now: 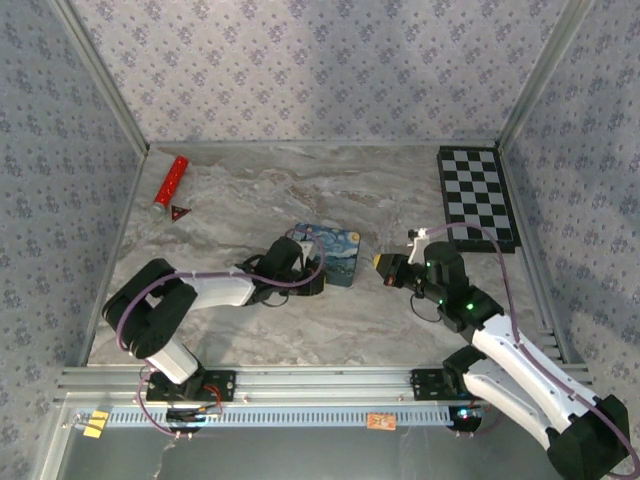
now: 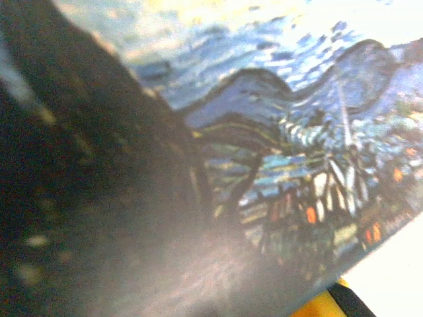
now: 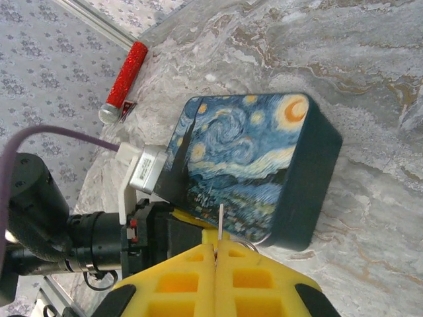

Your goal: Unlock a padlock with a key

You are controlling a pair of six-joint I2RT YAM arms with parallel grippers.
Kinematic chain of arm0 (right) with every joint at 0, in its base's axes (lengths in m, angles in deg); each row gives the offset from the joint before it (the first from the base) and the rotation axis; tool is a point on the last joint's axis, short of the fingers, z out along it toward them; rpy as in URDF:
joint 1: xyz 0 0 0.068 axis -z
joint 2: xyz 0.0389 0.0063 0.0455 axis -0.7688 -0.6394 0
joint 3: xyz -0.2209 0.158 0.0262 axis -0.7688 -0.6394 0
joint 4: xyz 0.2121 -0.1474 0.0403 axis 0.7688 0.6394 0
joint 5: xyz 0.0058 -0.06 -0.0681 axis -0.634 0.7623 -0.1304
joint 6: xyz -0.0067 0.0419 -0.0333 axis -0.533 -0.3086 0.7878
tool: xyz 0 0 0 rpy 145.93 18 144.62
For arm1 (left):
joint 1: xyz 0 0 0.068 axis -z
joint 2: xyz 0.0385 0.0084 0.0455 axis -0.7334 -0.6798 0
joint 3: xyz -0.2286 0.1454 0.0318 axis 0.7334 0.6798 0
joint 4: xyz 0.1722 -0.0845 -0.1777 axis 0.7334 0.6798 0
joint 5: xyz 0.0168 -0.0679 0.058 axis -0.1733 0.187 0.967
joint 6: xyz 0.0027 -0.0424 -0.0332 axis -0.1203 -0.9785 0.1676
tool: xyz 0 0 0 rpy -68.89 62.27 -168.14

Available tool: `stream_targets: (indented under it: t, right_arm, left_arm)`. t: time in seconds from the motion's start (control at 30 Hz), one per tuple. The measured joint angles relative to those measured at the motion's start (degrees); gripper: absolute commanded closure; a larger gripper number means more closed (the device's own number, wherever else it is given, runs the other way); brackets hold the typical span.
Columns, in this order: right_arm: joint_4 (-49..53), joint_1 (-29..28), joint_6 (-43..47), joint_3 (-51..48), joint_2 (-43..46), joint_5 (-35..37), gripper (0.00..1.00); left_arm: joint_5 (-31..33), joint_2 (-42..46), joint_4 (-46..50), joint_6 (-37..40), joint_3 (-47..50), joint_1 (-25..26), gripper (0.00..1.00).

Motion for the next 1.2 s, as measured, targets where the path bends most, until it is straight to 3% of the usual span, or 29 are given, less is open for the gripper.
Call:
stream_targets:
  t: [0.47, 0.83, 1.2]
  right_arm:
    - [-7.06, -1.51, -6.32, -6.43, -1.42, 0.61, 1.00]
    - [-16.72, -1.90, -11.19, -11.78, -4.68, 0.94, 1.00]
    - [-33.20, -3.13, -17.55, -15.45, -14.60, -1.01, 1.00]
  left_arm:
    - [-10.34, -6.25, -3.23, -11.02, -10.21, -5.11, 0.93]
    - [-12.35, -6.95, -5.16, -17.20, -10.99, -7.48, 0.94]
    - [-13.22, -7.06, -10.08, -24.11, -10.91, -7.87, 0.95]
